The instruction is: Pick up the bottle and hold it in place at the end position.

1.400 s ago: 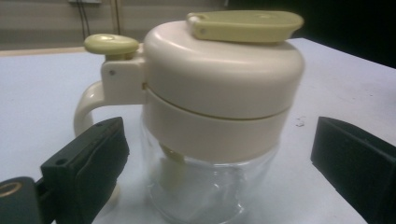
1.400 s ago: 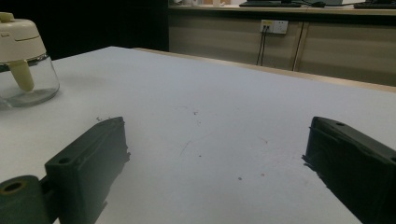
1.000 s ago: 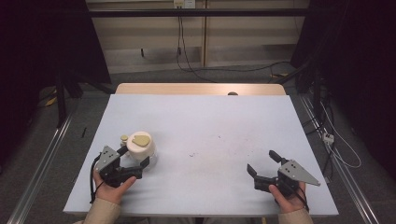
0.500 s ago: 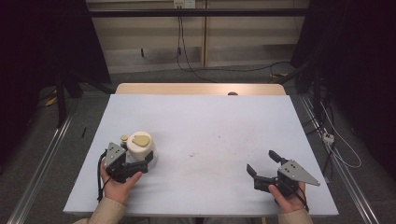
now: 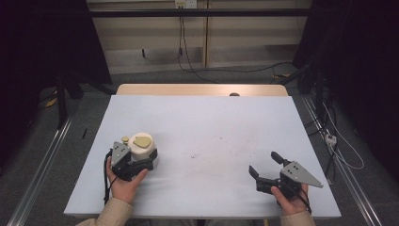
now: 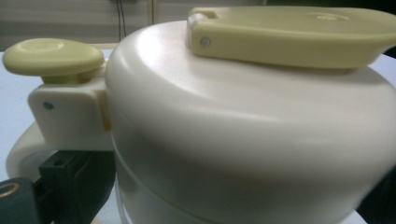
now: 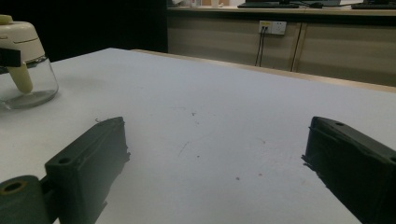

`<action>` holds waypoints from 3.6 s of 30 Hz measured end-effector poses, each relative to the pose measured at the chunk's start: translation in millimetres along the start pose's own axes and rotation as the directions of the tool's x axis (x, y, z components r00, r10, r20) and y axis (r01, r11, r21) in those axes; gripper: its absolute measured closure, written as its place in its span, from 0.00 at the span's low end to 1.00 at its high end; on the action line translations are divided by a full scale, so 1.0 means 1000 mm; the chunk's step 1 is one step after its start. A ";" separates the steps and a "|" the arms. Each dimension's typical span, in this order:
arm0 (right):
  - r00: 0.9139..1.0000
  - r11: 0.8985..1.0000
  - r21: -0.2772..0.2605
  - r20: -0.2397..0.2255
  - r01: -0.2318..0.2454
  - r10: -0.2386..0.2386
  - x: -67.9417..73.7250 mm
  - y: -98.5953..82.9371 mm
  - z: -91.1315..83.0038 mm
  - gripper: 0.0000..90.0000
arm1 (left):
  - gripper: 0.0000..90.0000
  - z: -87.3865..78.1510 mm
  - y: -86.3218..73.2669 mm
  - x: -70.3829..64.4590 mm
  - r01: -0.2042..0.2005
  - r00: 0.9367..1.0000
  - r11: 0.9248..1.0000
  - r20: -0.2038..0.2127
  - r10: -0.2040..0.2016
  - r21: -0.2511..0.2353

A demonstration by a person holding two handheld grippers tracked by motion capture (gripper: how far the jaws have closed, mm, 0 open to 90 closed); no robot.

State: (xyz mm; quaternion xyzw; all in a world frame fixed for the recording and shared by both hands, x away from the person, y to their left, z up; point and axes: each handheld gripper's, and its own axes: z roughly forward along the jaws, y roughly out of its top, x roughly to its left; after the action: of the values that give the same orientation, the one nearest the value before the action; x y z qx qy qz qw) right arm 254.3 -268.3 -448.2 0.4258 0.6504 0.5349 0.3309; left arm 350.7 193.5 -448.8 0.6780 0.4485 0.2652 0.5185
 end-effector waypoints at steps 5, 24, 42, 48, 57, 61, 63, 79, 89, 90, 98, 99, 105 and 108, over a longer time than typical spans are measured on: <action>1.000 1.000 0.003 -0.001 0.002 -0.002 0.000 0.000 0.000 0.05 | 0.04 0.004 0.000 -0.001 -0.001 1.000 1.000 -0.013 0.001 0.000; 1.000 1.000 0.001 0.002 0.000 0.000 -0.001 0.000 0.000 0.05 | 0.06 0.011 0.001 -0.006 0.010 0.998 1.000 -0.055 -0.010 -0.005; 1.000 1.000 -0.009 0.002 -0.002 0.002 -0.001 0.000 -0.002 0.06 | 0.07 0.009 0.016 -0.011 -0.004 1.000 0.998 0.021 0.005 -0.062; 1.000 1.000 -0.012 0.000 -0.004 0.004 -0.001 0.000 -0.002 0.06 | 0.07 0.010 0.019 -0.011 -0.010 0.999 0.997 0.033 0.012 -0.071; 1.000 1.000 -0.011 -0.002 -0.002 0.002 -0.001 0.001 -0.001 0.06 | 0.07 0.016 0.022 -0.013 -0.013 0.999 0.997 0.047 0.017 -0.082; 1.000 1.000 -0.012 -0.003 -0.002 0.002 -0.001 0.001 -0.001 0.06 | 0.07 0.019 0.024 -0.016 -0.014 0.997 0.996 0.072 0.020 -0.083; 1.000 1.000 -0.011 -0.004 -0.002 0.001 -0.001 0.000 -0.001 0.05 | 0.07 0.021 0.025 -0.019 -0.020 0.996 0.996 0.084 0.027 -0.083; 1.000 1.000 -0.008 -0.005 -0.001 0.000 -0.001 0.000 0.000 0.06 | 0.07 0.040 0.033 -0.030 -0.029 0.986 0.998 0.161 0.039 -0.063; 1.000 1.000 -0.008 -0.005 0.004 -0.004 -0.001 0.000 0.000 0.05 | 0.07 0.047 0.038 -0.035 -0.035 0.981 0.997 0.186 0.046 -0.063; 1.000 1.000 -0.006 -0.004 0.006 -0.006 -0.001 0.000 0.000 0.05 | 0.07 0.048 0.038 -0.035 -0.034 0.982 0.997 0.185 0.045 -0.062; 1.000 1.000 -0.002 -0.010 0.007 -0.007 0.000 0.000 0.000 0.06 | 0.07 0.055 0.041 -0.041 -0.049 0.978 0.997 0.199 0.061 -0.062; 1.000 1.000 -0.002 -0.011 0.007 -0.007 0.000 0.000 0.000 0.06 | 0.07 0.056 0.042 -0.042 -0.051 0.978 0.997 0.201 0.062 -0.060; 1.000 1.000 -0.002 -0.009 0.005 -0.005 0.000 0.000 0.000 0.06 | 0.07 0.062 0.043 -0.048 -0.062 0.972 0.997 0.223 0.073 -0.054; 1.000 1.000 -0.002 -0.009 0.004 -0.004 -0.001 0.000 0.000 0.06 | 0.07 0.065 0.044 -0.050 -0.066 0.970 0.996 0.231 0.077 -0.052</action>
State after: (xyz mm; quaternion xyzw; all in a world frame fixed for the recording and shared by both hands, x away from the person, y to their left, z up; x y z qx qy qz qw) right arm 254.7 -268.8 -448.5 0.4216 0.6523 0.5368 0.3295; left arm 395.6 116.6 -423.2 0.7087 0.3539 0.2119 0.5723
